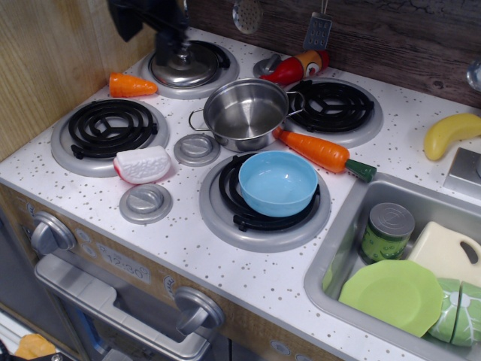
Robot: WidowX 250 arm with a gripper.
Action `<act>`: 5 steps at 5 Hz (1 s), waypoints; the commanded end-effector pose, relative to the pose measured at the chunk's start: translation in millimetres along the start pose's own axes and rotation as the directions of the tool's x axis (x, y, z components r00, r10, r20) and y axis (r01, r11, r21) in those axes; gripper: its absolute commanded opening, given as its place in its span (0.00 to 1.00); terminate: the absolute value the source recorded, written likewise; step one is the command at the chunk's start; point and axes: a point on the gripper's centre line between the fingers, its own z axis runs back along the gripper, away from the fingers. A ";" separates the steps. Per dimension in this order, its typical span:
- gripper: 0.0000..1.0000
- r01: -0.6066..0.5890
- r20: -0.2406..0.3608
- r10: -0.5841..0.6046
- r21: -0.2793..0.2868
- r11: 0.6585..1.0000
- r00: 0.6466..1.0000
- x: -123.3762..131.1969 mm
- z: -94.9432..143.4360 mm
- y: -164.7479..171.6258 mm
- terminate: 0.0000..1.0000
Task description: Put lid on pot or pan
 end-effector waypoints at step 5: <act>1.00 0.202 0.330 -0.160 -0.098 0.974 0.930 60.3 -73.3 27.2 0.00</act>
